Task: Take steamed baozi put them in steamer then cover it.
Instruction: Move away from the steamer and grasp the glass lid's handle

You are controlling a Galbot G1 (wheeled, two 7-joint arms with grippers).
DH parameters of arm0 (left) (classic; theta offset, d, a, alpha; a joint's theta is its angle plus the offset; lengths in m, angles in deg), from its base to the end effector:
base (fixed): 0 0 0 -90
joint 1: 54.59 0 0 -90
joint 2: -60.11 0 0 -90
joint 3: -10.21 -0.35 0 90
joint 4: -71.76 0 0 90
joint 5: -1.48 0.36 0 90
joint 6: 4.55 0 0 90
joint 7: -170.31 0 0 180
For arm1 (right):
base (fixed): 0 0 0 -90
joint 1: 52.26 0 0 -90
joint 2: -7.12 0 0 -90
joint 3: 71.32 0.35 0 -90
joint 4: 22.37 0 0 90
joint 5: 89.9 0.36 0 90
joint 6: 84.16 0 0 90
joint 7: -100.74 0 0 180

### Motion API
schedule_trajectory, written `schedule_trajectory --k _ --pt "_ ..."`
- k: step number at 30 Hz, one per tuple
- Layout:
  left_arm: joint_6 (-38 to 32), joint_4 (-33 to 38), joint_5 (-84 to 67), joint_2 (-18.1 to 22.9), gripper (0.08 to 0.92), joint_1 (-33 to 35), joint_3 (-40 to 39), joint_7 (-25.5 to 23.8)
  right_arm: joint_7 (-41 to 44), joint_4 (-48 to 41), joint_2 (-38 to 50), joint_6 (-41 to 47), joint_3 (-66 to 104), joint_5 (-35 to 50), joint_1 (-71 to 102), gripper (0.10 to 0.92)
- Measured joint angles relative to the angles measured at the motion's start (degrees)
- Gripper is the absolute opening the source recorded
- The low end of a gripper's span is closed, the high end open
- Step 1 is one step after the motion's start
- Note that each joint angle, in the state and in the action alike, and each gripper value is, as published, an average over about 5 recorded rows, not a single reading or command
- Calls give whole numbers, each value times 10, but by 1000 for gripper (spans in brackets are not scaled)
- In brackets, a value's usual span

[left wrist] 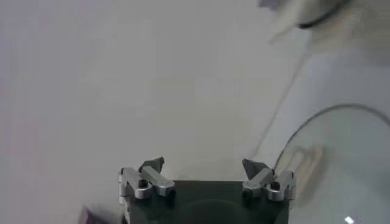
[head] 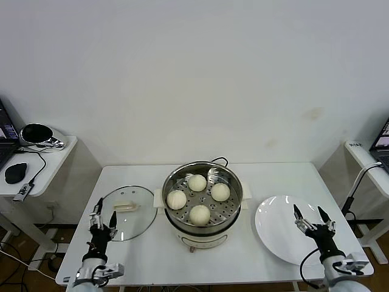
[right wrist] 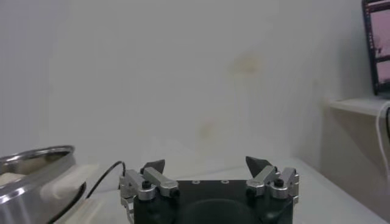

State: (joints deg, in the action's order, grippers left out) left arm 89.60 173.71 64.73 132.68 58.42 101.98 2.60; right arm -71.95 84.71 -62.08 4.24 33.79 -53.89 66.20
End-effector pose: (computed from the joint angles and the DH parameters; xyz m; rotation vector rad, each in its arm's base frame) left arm 0.2226 0.0929 -0.3765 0.0917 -2.3506 -2.0191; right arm 0.1984 -0.1706 -0.3311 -0.0248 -3.0588 -0.2998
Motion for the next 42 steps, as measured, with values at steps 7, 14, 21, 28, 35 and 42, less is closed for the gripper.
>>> schedule_trajectory --k 7,14,21,28,35,42 --pt "14 -48 57 -13 823 -36 -25 -10 3 0 -15 -3 3 -9 3 823" --pt "36 -85 85 -11 823 -66 -39 -21 3 2 -24 -4 2 -17 3 823" --pt "45 -125 98 -1 823 -98 -44 -30 3 1 -28 -9 3 -21 4 823" --pt "54 -156 105 6 823 -123 -49 -34 3 -3 -31 -14 5 -24 5 823" --pt "66 -185 104 6 823 -144 -55 -27 3 -10 -36 -17 8 -26 6 823" --pt "81 -213 98 11 823 -164 -62 -24 3 -17 -41 -19 8 -30 2 823"
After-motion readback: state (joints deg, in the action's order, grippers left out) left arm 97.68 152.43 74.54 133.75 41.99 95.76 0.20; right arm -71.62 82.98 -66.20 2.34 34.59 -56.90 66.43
